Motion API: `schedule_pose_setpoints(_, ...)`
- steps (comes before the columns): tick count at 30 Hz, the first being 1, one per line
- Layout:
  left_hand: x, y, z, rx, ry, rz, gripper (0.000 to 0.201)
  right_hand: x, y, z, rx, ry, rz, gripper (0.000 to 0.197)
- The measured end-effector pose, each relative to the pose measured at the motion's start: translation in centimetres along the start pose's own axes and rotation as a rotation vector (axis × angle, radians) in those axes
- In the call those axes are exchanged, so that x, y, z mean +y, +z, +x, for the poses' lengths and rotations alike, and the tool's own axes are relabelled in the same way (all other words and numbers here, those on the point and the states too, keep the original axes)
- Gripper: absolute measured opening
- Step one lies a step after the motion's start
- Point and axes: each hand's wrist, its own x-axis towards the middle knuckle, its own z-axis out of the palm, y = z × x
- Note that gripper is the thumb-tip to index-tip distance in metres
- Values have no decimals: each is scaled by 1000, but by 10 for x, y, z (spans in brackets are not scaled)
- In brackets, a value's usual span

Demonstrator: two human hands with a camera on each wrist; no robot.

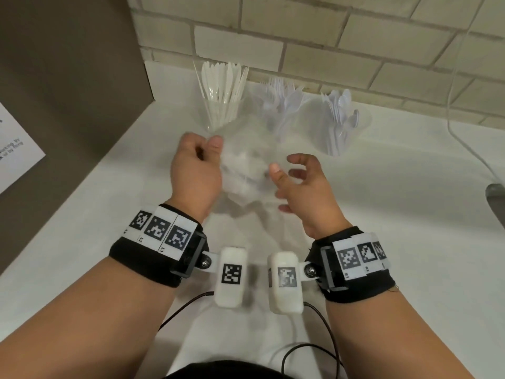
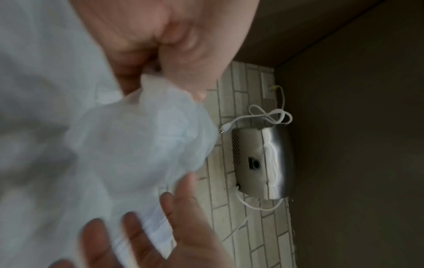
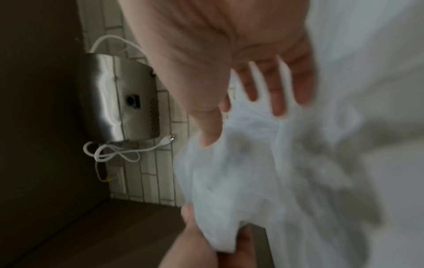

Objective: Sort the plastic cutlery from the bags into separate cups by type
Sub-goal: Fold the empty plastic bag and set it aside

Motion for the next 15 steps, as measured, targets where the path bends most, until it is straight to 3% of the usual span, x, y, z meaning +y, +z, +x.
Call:
schedule_pose_setpoints(2, 0, -3, 1, 33, 157, -31, 27, -6, 0, -6, -233, 160, 186, 52)
schedule_pose_setpoints(4, 2, -1, -4, -91, 213, -65, 24, -10, 0, -8, -343, 250, 436, 52)
schedule_pose_setpoints(7, 6, 5, -17, -265, 89, -144, 19, -13, 4, -8, -258, 283, 639, 30)
schedule_pose_setpoints(11, 11, -4, -20, -306, -78, -212, 8, -9, 10, -10, -47, 216, 709, 4)
schedule_pose_setpoints(13, 16, -13, -21, -462, -197, -261, 18, -7, 9, -8, 70, 171, 682, 8)
schedule_pose_setpoints(15, 24, -18, -29, -681, -372, -314, 34, -5, 8, -9, 86, 142, 622, 8)
